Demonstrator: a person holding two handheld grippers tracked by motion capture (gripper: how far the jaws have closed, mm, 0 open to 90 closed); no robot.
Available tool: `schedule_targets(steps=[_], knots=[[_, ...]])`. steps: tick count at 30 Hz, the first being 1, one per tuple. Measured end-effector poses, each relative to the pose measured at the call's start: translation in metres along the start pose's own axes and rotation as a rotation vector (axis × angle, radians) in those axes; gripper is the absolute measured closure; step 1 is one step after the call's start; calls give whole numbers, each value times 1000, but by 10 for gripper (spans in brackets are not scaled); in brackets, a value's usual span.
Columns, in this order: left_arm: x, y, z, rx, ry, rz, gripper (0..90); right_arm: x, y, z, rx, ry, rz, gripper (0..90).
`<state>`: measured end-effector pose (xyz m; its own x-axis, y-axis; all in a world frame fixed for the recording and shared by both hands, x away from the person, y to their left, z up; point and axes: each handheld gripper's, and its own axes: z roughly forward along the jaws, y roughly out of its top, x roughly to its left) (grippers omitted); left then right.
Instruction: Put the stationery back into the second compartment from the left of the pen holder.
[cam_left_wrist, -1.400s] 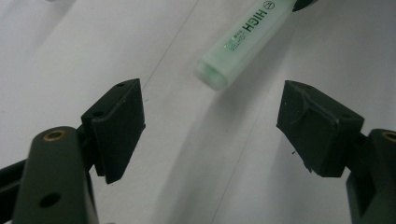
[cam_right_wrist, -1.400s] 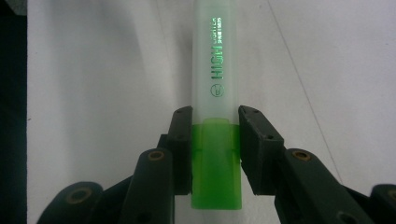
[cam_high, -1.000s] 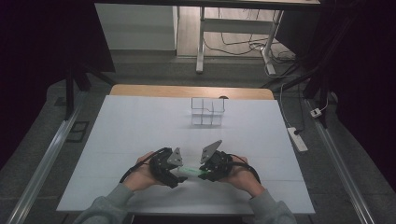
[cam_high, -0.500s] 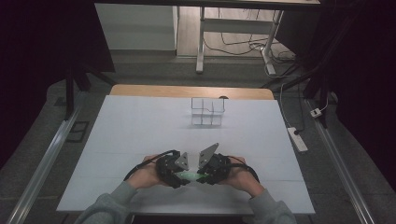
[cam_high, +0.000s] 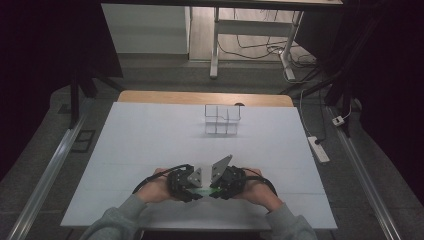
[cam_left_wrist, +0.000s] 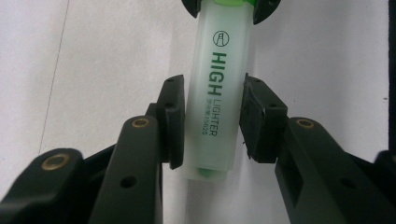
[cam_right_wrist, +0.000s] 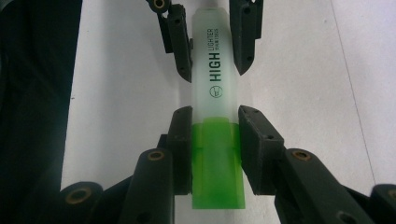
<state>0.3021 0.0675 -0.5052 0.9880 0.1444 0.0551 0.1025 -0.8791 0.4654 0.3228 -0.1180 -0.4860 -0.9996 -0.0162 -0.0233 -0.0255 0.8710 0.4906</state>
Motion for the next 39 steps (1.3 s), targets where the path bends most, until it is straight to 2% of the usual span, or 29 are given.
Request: schedule_targets(steps=[3, 4, 5, 6, 9, 13, 14, 15, 16, 20, 26, 30, 32, 36, 39], knots=[[0, -1, -1, -30, 17, -23, 649, -4, -1, -4, -56, -20, 49, 634], [1, -2, -2, -36, 21, -29, 649, -4, -1, -4, -56, -20, 49, 634], [2, -2, -3, -45, 25, -42, 651, -7, -2, -8, -101, -34, 97, 622], [3, -3, -4, -47, 29, -49, 652, -8, -3, -10, -120, -48, 120, 611], [7, -7, -4, -48, 50, -71, 652, -10, -5, -13, -171, -77, 156, 491], [12, -11, -7, -70, 79, -114, 652, -12, -6, -17, -210, -155, 198, 381], [12, -11, -7, -70, 79, -114, 652, -12, -7, -19, -234, -166, 217, 370], [13, -12, -9, -75, 87, -123, 652, -12, -7, -19, -234, -166, 217, 370], [14, -13, -10, -79, 93, -131, 652, -14, -9, -23, -269, -184, 242, 358], [17, -17, -14, -114, 113, -167, 652, -16, -13, -29, -308, -204, 272, 351], [22, -23, -18, -129, 163, -223, 652, -19, -18, -35, -321, -240, 300, 340], [25, -29, -23, -164, 196, -264, 652, -21, -21, -36, -332, -255, 327, 339], [26, -31, -26, -199, 205, -291, 651, -22, -22, -36, -326, -272, 332, 338], [26, -34, -30, -245, 236, -316, 651, -23, -24, -36, -329, -285, 350, 336], [26, -34, -32, -260, 249, -319, 651, -24, -25, -36, -332, -295, 354, 329]])
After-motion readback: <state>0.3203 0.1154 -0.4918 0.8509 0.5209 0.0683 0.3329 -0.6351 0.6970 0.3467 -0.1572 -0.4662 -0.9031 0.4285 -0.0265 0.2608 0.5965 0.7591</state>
